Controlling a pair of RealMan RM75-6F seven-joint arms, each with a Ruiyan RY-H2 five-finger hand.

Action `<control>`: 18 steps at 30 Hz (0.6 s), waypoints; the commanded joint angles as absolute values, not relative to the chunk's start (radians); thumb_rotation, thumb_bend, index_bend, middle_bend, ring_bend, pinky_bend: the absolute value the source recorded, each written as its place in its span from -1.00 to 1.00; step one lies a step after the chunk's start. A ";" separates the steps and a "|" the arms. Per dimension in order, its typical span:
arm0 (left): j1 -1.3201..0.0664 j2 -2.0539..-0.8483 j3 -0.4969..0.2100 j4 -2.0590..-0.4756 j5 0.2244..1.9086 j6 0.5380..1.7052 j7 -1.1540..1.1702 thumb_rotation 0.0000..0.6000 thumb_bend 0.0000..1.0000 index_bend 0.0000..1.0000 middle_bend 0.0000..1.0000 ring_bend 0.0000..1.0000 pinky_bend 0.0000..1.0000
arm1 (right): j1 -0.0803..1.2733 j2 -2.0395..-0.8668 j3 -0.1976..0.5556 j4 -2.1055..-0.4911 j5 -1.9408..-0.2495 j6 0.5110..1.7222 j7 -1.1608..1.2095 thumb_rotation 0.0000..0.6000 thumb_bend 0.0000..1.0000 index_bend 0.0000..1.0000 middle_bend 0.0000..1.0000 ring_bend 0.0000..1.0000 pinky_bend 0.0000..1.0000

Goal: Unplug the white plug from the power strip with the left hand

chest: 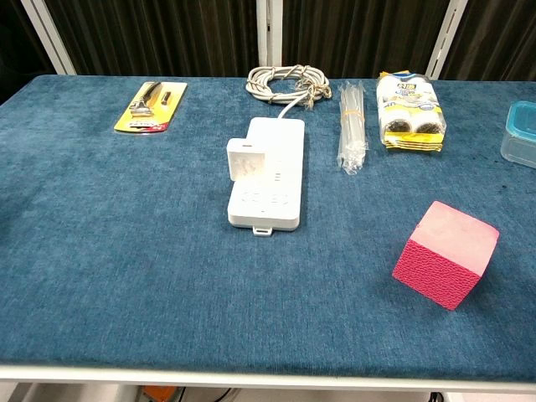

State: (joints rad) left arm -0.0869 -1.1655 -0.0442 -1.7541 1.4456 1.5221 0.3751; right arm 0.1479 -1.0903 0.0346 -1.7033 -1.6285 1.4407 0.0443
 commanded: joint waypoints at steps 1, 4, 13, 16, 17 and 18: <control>-0.084 -1.168 -0.043 -1.752 1.445 1.524 0.373 1.00 -0.72 -0.66 -0.79 -0.99 -0.93 | 0.151 -1.090 0.037 -1.704 -1.628 1.440 0.048 1.00 -0.51 -1.00 -0.89 -1.00 -1.00; -0.083 -1.169 -0.043 -1.751 1.444 1.523 0.374 1.00 -0.72 -0.66 -0.79 -0.99 -0.93 | 0.155 -1.092 0.035 -1.702 -1.631 1.436 0.051 1.00 -0.51 -1.00 -0.89 -1.00 -1.00; -0.108 -1.167 -0.053 -1.752 1.460 1.499 0.378 1.00 -0.72 -0.66 -0.79 -0.99 -0.93 | 0.209 -1.100 0.023 -1.705 -1.686 1.378 0.074 1.00 -0.51 -1.00 -0.86 -1.00 -1.00; -0.136 -1.165 -0.066 -1.748 1.469 1.470 0.372 1.00 -0.72 -0.65 -0.79 -0.99 -0.93 | 0.257 -1.106 0.020 -1.713 -1.716 1.321 0.083 1.00 -0.51 -1.00 -0.84 -1.00 -1.00; -0.159 -1.164 -0.076 -1.746 1.480 1.449 0.366 1.00 -0.72 -0.65 -0.79 -0.99 -0.93 | 0.290 -1.114 0.018 -1.721 -1.739 1.281 0.095 1.00 -0.51 -1.00 -0.83 -1.00 -1.00; -0.177 -1.164 -0.084 -1.743 1.487 1.431 0.358 1.00 -0.72 -0.65 -0.79 -0.99 -0.93 | 0.316 -1.119 0.017 -1.726 -1.752 1.250 0.106 1.00 -0.51 -1.00 -0.82 -1.00 -1.00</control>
State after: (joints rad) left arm -0.1477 -1.1654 -0.0687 -1.7476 1.4730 1.4601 0.3695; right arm 0.2624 -1.1067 0.0212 -1.7130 -1.7156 1.3106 0.0844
